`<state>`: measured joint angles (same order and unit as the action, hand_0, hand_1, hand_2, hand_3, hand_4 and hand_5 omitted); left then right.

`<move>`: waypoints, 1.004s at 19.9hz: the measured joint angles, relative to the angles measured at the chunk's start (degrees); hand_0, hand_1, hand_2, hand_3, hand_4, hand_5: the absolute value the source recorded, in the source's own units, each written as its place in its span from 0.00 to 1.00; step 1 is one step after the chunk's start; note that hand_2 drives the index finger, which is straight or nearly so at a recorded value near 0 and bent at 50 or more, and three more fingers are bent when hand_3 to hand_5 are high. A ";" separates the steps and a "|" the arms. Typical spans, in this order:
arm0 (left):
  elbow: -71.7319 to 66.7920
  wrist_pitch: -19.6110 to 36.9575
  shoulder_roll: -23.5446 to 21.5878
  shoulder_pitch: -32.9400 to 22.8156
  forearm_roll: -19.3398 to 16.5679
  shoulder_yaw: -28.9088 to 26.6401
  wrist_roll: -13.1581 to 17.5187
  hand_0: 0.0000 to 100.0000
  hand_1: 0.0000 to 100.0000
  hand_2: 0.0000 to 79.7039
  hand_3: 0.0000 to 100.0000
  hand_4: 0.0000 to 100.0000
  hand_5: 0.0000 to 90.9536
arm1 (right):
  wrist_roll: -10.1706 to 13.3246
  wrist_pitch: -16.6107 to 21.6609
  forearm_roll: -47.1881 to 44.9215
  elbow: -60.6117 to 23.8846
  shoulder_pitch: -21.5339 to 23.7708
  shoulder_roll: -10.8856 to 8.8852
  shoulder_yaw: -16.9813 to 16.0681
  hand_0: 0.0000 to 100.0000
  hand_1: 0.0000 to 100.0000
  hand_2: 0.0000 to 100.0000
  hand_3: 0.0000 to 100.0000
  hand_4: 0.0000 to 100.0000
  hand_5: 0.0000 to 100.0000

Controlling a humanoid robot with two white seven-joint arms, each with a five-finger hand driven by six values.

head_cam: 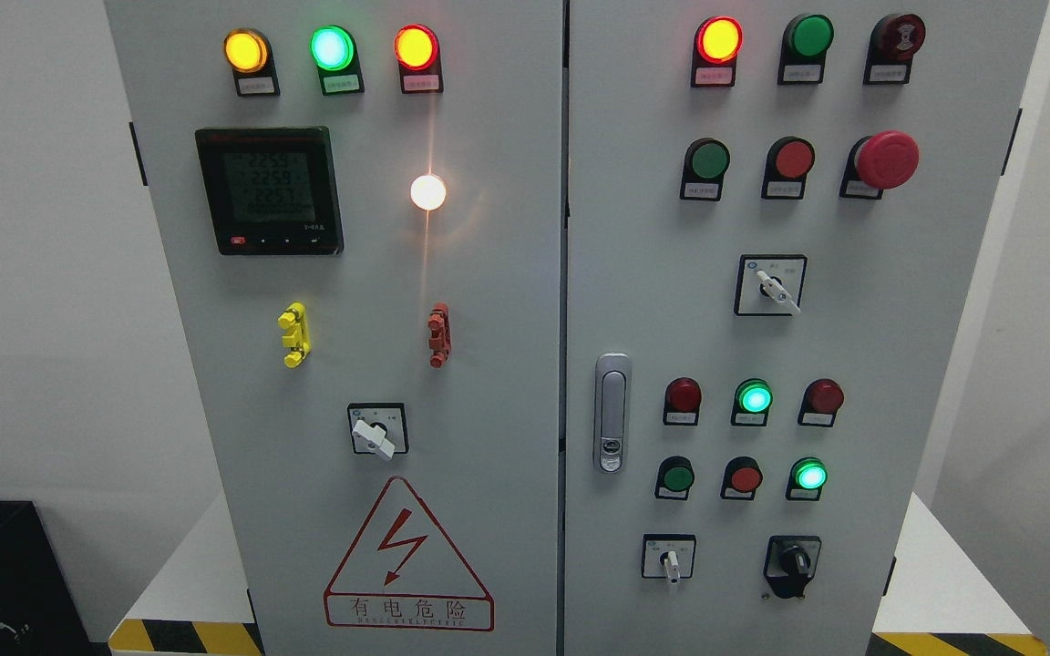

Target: Flip black knob to close circuit

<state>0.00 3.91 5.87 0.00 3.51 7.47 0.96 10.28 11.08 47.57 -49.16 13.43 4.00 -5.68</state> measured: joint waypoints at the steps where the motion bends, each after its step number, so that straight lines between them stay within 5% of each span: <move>1: 0.00 0.00 0.00 0.00 0.00 0.00 0.00 0.12 0.56 0.00 0.00 0.00 0.00 | 0.05 -0.09 0.77 -1.30 0.00 0.07 -0.22 0.00 0.08 0.82 0.98 0.85 0.89; 14: 0.00 0.00 0.00 0.00 0.00 0.00 0.00 0.12 0.56 0.00 0.00 0.00 0.00 | 1.42 -0.15 10.52 -19.52 0.11 1.10 -0.70 0.00 0.17 0.78 0.94 0.82 0.91; 20: 0.00 0.00 0.00 0.00 0.00 0.00 0.00 0.12 0.56 0.00 0.00 0.00 0.00 | 1.15 -1.26 16.02 -27.33 0.02 1.68 -0.07 0.00 0.13 0.82 0.99 0.85 0.93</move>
<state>0.00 3.91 5.87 0.00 3.52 7.47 0.96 11.43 9.82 63.59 -76.49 13.46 5.69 -5.75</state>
